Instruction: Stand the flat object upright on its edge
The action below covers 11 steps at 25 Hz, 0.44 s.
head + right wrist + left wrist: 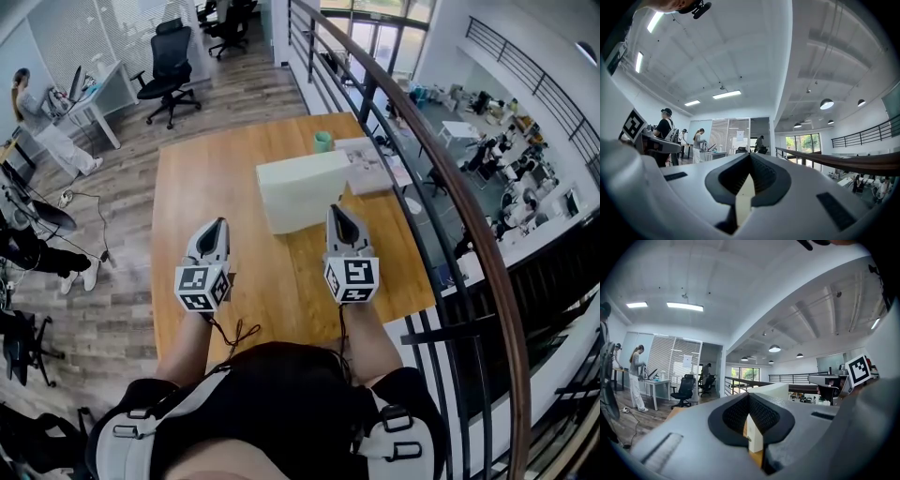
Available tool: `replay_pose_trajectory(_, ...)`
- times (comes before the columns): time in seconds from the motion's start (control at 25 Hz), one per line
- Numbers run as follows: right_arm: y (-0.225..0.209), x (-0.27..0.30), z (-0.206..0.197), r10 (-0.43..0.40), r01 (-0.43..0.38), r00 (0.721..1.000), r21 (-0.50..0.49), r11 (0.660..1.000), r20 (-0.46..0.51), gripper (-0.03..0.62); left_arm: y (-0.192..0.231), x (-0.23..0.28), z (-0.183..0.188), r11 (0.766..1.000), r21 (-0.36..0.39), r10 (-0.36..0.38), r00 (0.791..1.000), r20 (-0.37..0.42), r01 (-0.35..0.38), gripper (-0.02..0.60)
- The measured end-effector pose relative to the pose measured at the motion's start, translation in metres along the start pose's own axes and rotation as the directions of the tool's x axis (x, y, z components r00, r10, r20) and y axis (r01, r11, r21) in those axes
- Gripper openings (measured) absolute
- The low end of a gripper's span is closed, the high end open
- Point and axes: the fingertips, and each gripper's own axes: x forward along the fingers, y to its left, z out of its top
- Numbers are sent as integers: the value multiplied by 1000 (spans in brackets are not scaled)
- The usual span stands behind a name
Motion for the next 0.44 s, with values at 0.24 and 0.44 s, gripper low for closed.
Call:
replay_pose_trajectory(0.24,7,-2,0,29,-29,1000,15,999,11,5,-2,-4,0,1000,-5,1,1000,0,-1,5)
replay_pose_trajectory(0.44,8,-1,-3,35,-35,999,25,999,1,5,-5,-5,2,1000,-16,-10,1000,1,10,5)
